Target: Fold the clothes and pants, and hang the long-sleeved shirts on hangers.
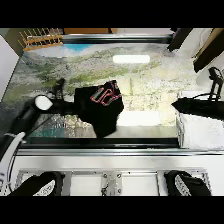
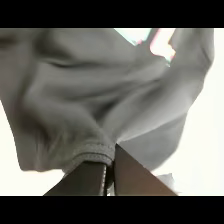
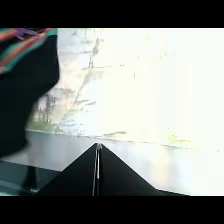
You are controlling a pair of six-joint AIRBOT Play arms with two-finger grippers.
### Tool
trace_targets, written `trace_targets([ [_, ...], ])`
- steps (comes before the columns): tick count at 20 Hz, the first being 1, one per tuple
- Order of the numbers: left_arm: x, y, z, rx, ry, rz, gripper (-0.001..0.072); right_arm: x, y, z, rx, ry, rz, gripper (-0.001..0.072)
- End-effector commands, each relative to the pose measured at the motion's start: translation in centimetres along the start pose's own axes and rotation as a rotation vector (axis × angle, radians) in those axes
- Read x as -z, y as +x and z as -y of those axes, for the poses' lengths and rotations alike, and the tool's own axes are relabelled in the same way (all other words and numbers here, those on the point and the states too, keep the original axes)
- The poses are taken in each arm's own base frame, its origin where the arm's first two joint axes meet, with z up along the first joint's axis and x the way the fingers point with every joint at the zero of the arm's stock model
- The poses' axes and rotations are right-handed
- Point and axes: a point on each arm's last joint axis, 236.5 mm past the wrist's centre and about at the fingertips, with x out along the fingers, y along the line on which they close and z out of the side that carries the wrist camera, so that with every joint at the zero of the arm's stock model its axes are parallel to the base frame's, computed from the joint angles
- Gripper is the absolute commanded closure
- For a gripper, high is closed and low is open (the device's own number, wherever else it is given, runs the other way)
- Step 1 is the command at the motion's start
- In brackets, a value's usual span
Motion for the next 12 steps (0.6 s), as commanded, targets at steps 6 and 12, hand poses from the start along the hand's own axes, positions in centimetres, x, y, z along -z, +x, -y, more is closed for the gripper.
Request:
trace_targets([
  [6, 2.9, -7.4, -10.1, -0.196, -0.136, 0.108, 0.0702, 1.1, 14.6, -7.5, -0.042, -0.178, -0.169, 0.0490],
  [12, 4.6, -6.8, -10.6, -0.194, -0.144, 0.124, 0.0702, 6.6, 27.6, -13.7, -0.182, -0.053, -0.358, 0.0067],
])
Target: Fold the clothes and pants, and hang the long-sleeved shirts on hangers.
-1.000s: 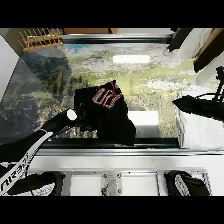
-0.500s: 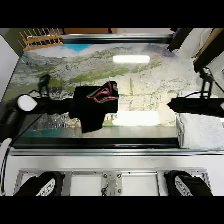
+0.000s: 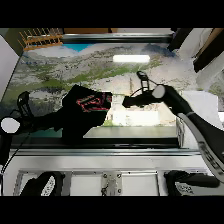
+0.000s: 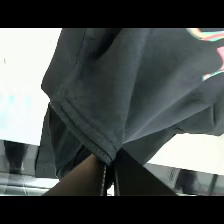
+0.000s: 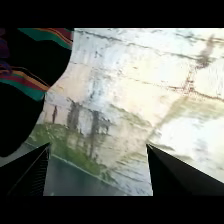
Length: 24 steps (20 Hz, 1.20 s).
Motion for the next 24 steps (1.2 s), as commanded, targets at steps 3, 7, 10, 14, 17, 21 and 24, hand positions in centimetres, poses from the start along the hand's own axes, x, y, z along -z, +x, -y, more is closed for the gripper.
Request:
trace_targets([
  [3, 0.3, -0.1, -0.4, -0.003, -0.006, 0.023, 0.0702, 1.5, 11.1, -5.2, -0.125, 0.072, -0.121, 0.0067],
  [7, 0.3, -0.1, -0.4, -0.003, -0.006, 0.024, 0.0702, 1.5, 13.3, -8.4, -0.169, 0.040, -0.128, 0.0079],
  [10, 0.3, -0.1, -0.4, -0.003, -0.006, 0.024, 0.0702, 1.6, 14.0, -8.8, -0.167, 0.032, -0.119, 0.0186],
  [14, -0.1, -0.6, -0.1, 0.003, -0.002, 0.031, 0.0702, 0.2, 12.5, -7.4, -0.115, -0.046, -0.100, 0.0700],
  [17, -4.3, -5.3, 3.5, 0.068, 0.047, 0.139, 0.0702, -6.5, 4.1, -4.8, 0.034, -0.240, 0.019, 0.0700],
  [21, -8.2, -13.6, 13.7, 0.313, 0.184, 0.332, 0.0701, -14.9, -15.2, -4.8, 0.153, -0.327, 0.310, 0.0701],
  [24, -7.2, -15.0, 17.5, 0.369, 0.307, 0.359, 0.0702, -14.7, -25.1, -6.9, 0.162, -0.354, 0.461, 0.0701],
])
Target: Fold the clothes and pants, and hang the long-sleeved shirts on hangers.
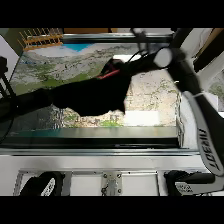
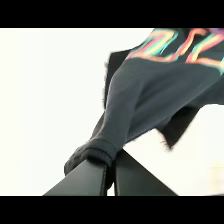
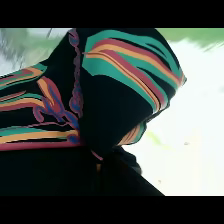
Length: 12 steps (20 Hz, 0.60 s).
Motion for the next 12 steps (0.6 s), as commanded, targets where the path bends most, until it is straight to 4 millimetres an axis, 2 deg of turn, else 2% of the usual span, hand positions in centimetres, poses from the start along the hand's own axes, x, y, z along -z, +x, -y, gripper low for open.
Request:
trace_targets([
  [1, -0.4, -0.7, 4.6, 0.081, 0.103, 0.021, 0.0702, -3.2, -10.7, 0.2, 0.079, -0.061, 0.122, 0.0701],
  [3, 2.2, 1.3, 2.9, 0.023, 0.088, -0.055, 0.0702, -1.9, -11.0, -1.7, 0.048, -0.085, 0.077, 0.0701],
  [5, 5.1, 3.5, -0.2, -0.056, 0.067, -0.145, 0.0702, 0.5, -8.6, -3.0, 0.017, -0.096, -0.008, 0.0699],
  [7, 7.9, 5.7, -3.3, -0.119, 0.019, -0.234, 0.0702, 3.7, -5.0, -2.8, 0.008, -0.086, -0.108, 0.0662],
  [9, 10.7, 7.3, -6.2, -0.176, -0.034, -0.323, 0.0702, 6.6, -2.2, -1.1, 0.034, -0.066, -0.198, 0.0210],
  [10, 12.0, 7.9, -7.5, -0.202, -0.058, -0.366, 0.0702, 7.8, -1.6, 0.4, 0.060, -0.050, -0.238, 0.0111],
  [12, 13.8, 8.6, -9.4, -0.240, -0.095, -0.424, 0.0702, 10.4, -1.7, 3.9, 0.108, 0.012, -0.310, 0.0120],
])
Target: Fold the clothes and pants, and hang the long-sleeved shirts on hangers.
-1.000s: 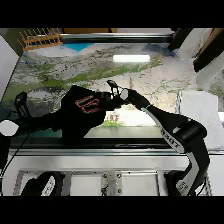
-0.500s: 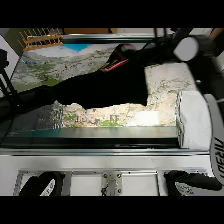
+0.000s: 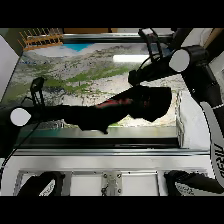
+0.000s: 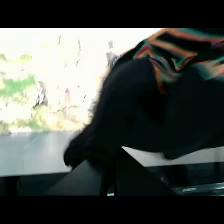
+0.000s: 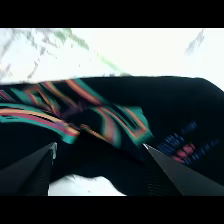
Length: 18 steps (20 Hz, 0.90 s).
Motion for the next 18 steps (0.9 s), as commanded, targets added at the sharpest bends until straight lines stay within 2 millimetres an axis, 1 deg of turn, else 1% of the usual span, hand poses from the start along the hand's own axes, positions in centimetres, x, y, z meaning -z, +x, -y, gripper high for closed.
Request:
trace_targets([
  [1, 2.9, 3.1, -3.4, -0.066, -0.066, -0.124, 0.0702, 5.7, 1.9, 5.2, 0.064, 0.102, -0.161, 0.0120],
  [3, 3.6, 3.7, -4.1, -0.080, -0.084, -0.154, 0.0702, 11.1, 2.3, 9.6, 0.116, 0.266, -0.251, 0.0120],
  [5, 4.0, 4.3, -4.4, -0.085, -0.088, -0.176, 0.0702, 17.4, 3.2, 13.5, 0.171, 0.505, -0.326, 0.0120],
  [6, 4.1, 4.5, -4.4, -0.087, -0.090, -0.186, 0.0702, 20.2, 3.8, 14.8, 0.189, 0.626, -0.352, 0.0119],
  [7, 4.2, 4.7, -4.5, -0.089, -0.092, -0.194, 0.0702, 22.7, 4.7, 15.3, 0.178, 0.733, -0.369, 0.0119],
  [8, 4.3, 4.9, -4.6, -0.092, -0.094, -0.200, 0.0702, 24.3, 5.8, 15.3, 0.139, 0.823, -0.357, 0.0119],
  [9, 4.4, 5.1, -4.7, -0.094, -0.095, -0.207, 0.0702, 25.0, 7.1, 14.9, 0.087, 0.889, -0.330, 0.0119],
  [10, 4.5, 5.2, -4.7, -0.095, -0.096, -0.213, 0.0702, 25.1, 8.3, 14.4, 0.039, 0.908, -0.302, 0.0119],
  [12, 4.6, 5.5, -4.8, -0.098, -0.097, -0.222, 0.0702, 24.9, 10.4, 12.7, -0.042, 0.910, -0.279, 0.0119],
  [14, 4.3, 5.5, -4.8, -0.096, -0.096, -0.208, 0.0702, 24.6, 12.2, 11.2, -0.079, 0.883, -0.285, 0.0119],
  [16, 4.1, 5.6, -4.8, -0.095, -0.096, -0.200, 0.0702, 24.2, 13.6, 10.5, -0.072, 0.859, -0.272, 0.0120],
  [18, 4.1, 5.6, -4.8, -0.095, -0.096, -0.200, 0.0702, 23.7, 14.2, 10.2, -0.063, 0.833, -0.252, 0.0129],
])
